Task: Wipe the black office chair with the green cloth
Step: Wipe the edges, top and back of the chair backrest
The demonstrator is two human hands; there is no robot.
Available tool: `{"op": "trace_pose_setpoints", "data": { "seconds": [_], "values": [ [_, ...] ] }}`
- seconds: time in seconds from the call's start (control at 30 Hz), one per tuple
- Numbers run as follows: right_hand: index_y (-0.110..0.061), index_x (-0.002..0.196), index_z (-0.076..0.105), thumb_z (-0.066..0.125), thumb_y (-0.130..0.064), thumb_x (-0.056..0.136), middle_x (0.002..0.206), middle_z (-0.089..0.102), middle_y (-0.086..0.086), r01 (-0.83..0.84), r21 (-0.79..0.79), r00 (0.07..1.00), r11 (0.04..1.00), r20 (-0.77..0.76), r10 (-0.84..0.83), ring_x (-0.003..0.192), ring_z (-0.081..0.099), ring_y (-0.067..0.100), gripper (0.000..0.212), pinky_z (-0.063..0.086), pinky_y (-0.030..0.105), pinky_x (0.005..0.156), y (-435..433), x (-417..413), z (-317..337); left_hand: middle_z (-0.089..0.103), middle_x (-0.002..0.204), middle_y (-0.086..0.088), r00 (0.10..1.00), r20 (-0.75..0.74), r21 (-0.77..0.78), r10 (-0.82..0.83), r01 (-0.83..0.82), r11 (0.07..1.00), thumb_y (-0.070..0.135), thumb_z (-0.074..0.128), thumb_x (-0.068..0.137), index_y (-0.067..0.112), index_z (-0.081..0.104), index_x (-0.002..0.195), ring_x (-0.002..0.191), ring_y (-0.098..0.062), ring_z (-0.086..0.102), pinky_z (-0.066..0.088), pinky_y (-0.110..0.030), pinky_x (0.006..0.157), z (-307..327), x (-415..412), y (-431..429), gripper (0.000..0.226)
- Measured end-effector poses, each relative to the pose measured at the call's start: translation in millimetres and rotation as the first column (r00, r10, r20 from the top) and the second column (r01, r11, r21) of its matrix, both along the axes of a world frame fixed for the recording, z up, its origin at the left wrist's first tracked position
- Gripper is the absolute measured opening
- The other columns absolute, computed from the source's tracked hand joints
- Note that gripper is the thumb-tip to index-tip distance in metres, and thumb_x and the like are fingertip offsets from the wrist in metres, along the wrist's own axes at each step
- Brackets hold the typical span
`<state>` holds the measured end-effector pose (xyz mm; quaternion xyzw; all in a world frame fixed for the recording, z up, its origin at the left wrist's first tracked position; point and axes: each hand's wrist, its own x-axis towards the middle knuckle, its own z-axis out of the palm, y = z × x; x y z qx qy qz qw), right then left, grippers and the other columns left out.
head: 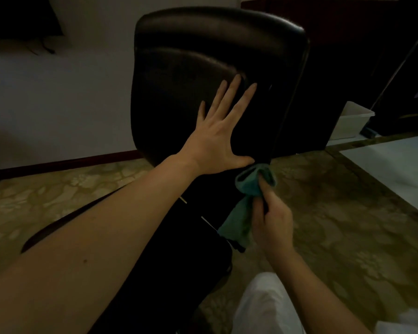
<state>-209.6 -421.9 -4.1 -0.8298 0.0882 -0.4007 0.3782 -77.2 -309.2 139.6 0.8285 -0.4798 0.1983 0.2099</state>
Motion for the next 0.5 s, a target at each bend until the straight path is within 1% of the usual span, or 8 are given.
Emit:
{"op": "trace_pose_setpoints", "data": {
  "seconds": [0.07, 0.17, 0.2, 0.27, 0.3, 0.37, 0.43, 0.5],
  "values": [
    [-0.02, 0.141, 0.048, 0.044, -0.02, 0.097, 0.083, 0.063, -0.001, -0.008, 0.013, 0.999, 1.0, 0.035, 0.008, 0.063, 0.057, 0.016, 0.044, 0.046, 0.033, 0.054, -6.1, 8.8, 10.7, -0.015, 0.166, 0.0, 1.0, -0.012, -0.005, 0.012, -0.012, 1.0, 0.066, 0.072, 0.071, 0.028, -0.006, 0.158, 0.152, -0.023, -0.016, 0.005, -0.068, 0.117, -4.9, -1.2, 0.4, 0.123],
    [-0.024, 0.139, 0.049, 0.044, -0.022, 0.096, 0.087, 0.066, 0.001, -0.066, 0.014, 0.998, 0.998, -0.017, 0.067, 0.067, 0.06, 0.016, 0.044, 0.05, 0.036, 0.056, -9.4, 9.8, -0.7, -0.013, 0.166, 0.001, 1.0, -0.025, -0.025, -0.001, 0.0, 1.0, 0.061, 0.071, 0.074, 0.029, -0.004, 0.158, 0.152, -0.023, -0.015, 0.006, -0.069, 0.117, -6.4, -1.6, 0.7, 0.117],
    [-0.026, 0.138, 0.05, 0.045, -0.022, 0.094, 0.089, 0.067, 0.0, -0.077, 0.018, 0.995, 0.997, -0.066, 0.078, 0.07, 0.061, 0.016, 0.044, 0.05, 0.034, 0.058, -8.5, 6.8, -11.0, -0.013, 0.166, 0.001, 1.0, -0.03, -0.032, -0.007, 0.006, 0.999, 0.058, 0.071, 0.074, 0.03, -0.003, 0.158, 0.153, -0.023, -0.015, 0.007, -0.069, 0.117, -6.6, -1.3, 1.9, 0.115],
    [-0.036, 0.138, 0.046, 0.045, -0.023, 0.093, 0.092, 0.068, 0.0, -0.084, 0.018, 0.976, 0.996, -0.199, 0.086, 0.073, 0.061, 0.015, 0.046, 0.046, 0.028, 0.061, -8.7, -1.0, -32.1, -0.014, 0.166, 0.001, 0.999, -0.045, -0.041, -0.015, 0.013, 0.999, 0.053, 0.071, 0.076, 0.03, -0.002, 0.158, 0.152, -0.022, -0.015, 0.006, -0.067, 0.118, -8.1, -0.4, 2.7, 0.113],
    [-0.043, 0.136, 0.042, 0.046, -0.022, 0.095, 0.093, 0.069, 0.001, -0.099, 0.023, 0.959, 0.995, -0.265, 0.102, 0.074, 0.061, 0.015, 0.047, 0.046, 0.029, 0.061, -10.0, -3.8, -41.2, -0.014, 0.166, 0.001, 0.999, -0.05, -0.047, -0.016, 0.013, 0.999, 0.052, 0.071, 0.077, 0.03, -0.002, 0.159, 0.152, -0.021, -0.016, 0.005, -0.066, 0.118, -8.9, -0.4, 2.7, 0.112],
    [-0.055, 0.128, 0.037, 0.048, -0.016, 0.098, 0.095, 0.069, 0.006, -0.146, 0.083, 0.923, 0.986, -0.347, 0.166, 0.077, 0.062, 0.018, 0.051, 0.052, 0.039, 0.067, -12.6, -8.3, -51.5, -0.014, 0.166, 0.001, 0.999, -0.052, -0.051, -0.011, 0.008, 0.999, 0.051, 0.071, 0.078, 0.029, -0.001, 0.159, 0.152, -0.021, -0.016, 0.003, -0.065, 0.119, -10.7, -1.2, 2.1, 0.111],
    [-0.064, 0.122, 0.035, 0.049, -0.017, 0.098, 0.099, 0.069, 0.004, -0.159, 0.14, 0.922, 0.977, -0.332, 0.197, 0.082, 0.064, 0.019, 0.054, 0.054, 0.048, 0.073, -12.1, -10.7, -50.5, -0.015, 0.166, 0.001, 0.999, -0.052, -0.044, 0.003, -0.005, 0.999, 0.052, 0.071, 0.076, 0.03, -0.002, 0.159, 0.152, -0.021, -0.017, 0.002, -0.065, 0.119, -13.6, -0.9, 1.8, 0.112],
    [-0.061, 0.126, 0.037, 0.046, -0.025, 0.096, 0.098, 0.068, -0.001, -0.153, 0.188, 0.956, 0.97, -0.221, 0.194, 0.082, 0.065, 0.015, 0.048, 0.055, 0.046, 0.072, -9.8, -9.0, -39.4, -0.016, 0.166, 0.001, 0.999, -0.051, -0.034, 0.018, -0.02, 0.999, 0.053, 0.071, 0.074, 0.031, -0.003, 0.158, 0.152, -0.021, -0.017, 0.003, -0.067, 0.118, -17.8, 0.2, 2.8, 0.114]
  ]
}}
